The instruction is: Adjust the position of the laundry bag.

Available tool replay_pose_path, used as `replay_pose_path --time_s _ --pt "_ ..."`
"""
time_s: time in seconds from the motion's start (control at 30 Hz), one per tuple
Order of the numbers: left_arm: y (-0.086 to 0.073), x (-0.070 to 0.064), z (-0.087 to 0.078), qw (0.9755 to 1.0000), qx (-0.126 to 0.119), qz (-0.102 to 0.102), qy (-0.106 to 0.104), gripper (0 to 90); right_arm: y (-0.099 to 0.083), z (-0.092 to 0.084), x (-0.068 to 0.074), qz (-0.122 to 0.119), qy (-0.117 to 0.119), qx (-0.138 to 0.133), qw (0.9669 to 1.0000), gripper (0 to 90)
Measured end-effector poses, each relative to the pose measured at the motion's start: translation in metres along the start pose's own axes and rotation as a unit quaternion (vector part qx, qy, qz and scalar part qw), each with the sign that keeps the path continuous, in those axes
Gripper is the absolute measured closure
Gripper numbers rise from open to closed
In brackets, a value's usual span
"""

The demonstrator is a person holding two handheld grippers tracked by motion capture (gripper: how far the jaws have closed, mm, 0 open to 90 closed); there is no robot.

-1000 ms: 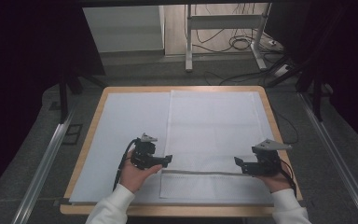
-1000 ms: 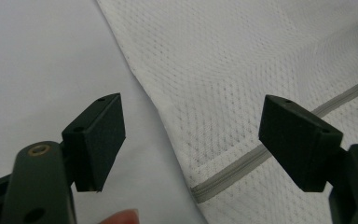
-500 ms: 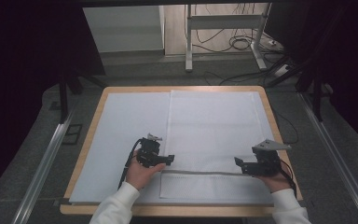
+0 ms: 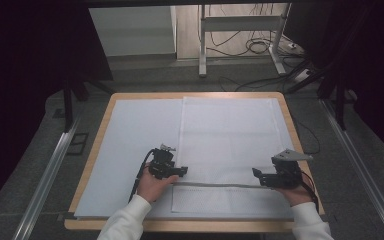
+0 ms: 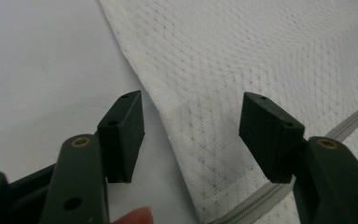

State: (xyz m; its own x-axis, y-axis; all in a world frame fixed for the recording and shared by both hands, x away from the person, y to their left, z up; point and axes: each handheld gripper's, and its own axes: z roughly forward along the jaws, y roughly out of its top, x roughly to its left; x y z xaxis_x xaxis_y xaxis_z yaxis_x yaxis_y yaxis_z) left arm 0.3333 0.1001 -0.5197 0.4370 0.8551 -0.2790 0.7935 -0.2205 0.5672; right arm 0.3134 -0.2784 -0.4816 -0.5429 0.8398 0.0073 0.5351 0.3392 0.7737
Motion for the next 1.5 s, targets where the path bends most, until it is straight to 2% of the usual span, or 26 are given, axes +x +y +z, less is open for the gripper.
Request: replay_pose_path --time_s 0.13,0.57,0.73,0.97,1.1,1.37,1.5 --pt "0.0 0.0 0.004 1.0 0.006 0.002 -0.001 43.9 0.0 0.0 0.0 -0.001 -0.001 0.0 1.0 15.6" --pt "-0.002 0.001 0.004 1.0 0.0 -0.002 -0.005 55.5 0.002 -0.006 -0.006 0.008 -0.012 -0.012 0.9998 15.7" --pt "-0.003 -0.002 0.006 1.0 -0.003 0.005 0.0 67.7 0.002 -0.006 -0.006 0.005 -0.011 -0.011 0.9999 15.7" --pt "-0.003 -0.003 0.008 0.9997 -0.005 0.019 0.011 78.4 0.003 -0.008 -0.006 0.01 -0.016 -0.014 0.9997 16.2" --pt "-0.003 0.0 0.007 0.9998 -0.006 0.017 0.004 84.9 0.003 -0.008 -0.007 0.012 -0.016 -0.013 0.9997 16.2" --pt "-0.004 0.002 0.007 0.9998 -0.006 0.021 -0.006 85.9 0.005 -0.009 -0.01 0.016 -0.024 -0.011 0.9995 16.2" --pt "-0.004 0.003 0.007 0.9997 -0.008 0.022 -0.008 86.6 0.008 -0.007 -0.013 0.025 -0.021 -0.003 0.9995 16.2"
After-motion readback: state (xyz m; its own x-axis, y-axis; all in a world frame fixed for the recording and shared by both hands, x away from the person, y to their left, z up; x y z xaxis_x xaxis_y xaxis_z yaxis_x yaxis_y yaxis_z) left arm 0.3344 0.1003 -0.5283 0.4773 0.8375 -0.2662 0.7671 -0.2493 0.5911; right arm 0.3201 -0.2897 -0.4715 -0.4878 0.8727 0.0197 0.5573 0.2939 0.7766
